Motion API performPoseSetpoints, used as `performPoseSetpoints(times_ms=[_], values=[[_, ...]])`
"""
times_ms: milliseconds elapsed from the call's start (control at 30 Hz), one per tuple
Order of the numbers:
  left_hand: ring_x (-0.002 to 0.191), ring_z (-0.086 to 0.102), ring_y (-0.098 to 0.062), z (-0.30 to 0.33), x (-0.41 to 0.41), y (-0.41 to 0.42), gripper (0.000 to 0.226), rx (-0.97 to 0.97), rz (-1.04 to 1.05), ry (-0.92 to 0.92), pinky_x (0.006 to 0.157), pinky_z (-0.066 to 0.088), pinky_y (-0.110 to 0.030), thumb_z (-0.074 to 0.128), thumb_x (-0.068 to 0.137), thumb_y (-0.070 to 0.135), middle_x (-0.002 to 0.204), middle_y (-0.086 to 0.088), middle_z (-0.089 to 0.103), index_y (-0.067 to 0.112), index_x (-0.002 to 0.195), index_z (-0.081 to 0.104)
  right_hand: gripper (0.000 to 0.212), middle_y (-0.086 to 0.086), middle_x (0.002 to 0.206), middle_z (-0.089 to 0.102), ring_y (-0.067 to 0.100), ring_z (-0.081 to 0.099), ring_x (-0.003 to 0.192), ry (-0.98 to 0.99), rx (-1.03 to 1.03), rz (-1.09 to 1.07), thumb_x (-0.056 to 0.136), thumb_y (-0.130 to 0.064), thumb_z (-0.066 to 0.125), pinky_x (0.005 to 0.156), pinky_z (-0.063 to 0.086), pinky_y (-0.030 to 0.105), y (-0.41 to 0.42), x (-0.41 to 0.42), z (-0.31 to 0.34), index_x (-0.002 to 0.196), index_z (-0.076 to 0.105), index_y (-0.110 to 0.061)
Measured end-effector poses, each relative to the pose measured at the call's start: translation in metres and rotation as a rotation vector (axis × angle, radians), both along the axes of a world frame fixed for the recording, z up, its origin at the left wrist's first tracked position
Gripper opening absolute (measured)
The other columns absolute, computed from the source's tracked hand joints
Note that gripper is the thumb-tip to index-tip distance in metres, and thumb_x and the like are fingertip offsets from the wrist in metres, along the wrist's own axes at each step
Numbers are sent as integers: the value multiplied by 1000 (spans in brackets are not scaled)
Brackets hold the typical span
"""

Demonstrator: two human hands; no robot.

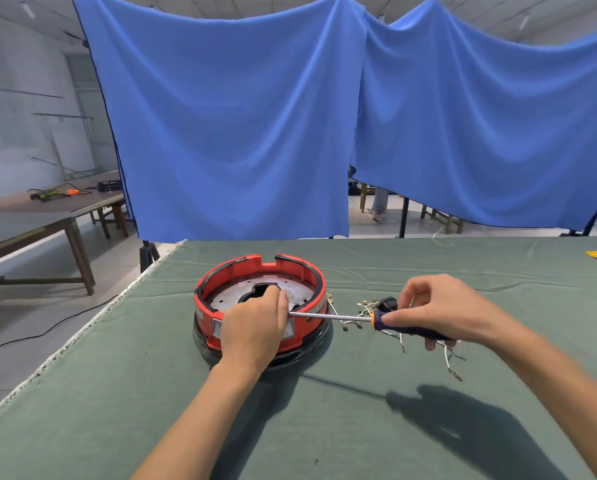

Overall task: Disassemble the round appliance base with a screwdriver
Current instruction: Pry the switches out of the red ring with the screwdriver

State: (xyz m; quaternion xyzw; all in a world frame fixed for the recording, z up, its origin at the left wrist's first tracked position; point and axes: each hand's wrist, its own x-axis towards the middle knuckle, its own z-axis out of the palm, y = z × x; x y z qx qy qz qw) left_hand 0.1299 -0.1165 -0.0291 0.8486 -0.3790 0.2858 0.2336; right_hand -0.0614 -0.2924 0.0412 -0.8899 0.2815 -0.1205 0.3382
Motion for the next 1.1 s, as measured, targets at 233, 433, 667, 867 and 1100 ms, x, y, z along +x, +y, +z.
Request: performPoseSetpoints(times_ms=[233,433,667,867,1100], values=[[38,49,-31,1,-1,0,27,-23,37,41,41,21,-24,61,88,15,43,-9,53,11,62,52,48,11,86,70,24,63,61,-479,842,71,57,-14,74,49,53,29,0,-6,-6,103,61,-6],[52,55,-31,-4,9,1,28,-28,73,37,46,21,-29,45,96,26,57,-7,61,16,71,51,13,1,65,61,10,54,47,-1025,1255,-148,81,-13,62,45,48,18,38,31,-38,70,67,-15],[46,53,-33,-1,6,7,26,-4,65,3,45,20,-28,53,93,24,51,-8,58,14,68,55,17,3,60,68,16,56,36,-947,954,-360,83,-24,69,36,45,20,67,79,-41,75,62,-11],[46,52,-30,-3,9,9,27,-87,-9,-12,46,21,-29,50,95,24,51,-4,56,17,69,50,24,6,48,62,13,39,26,-1071,902,-424,80,-6,60,33,28,14,75,100,-40,58,51,-8],[39,49,-25,-2,9,12,42,-151,-69,-112,41,21,-24,32,93,37,43,0,50,17,62,53,21,8,40,52,16,28,25,-1299,893,-599,74,-8,54,36,18,12,45,79,-30,55,44,-6]])
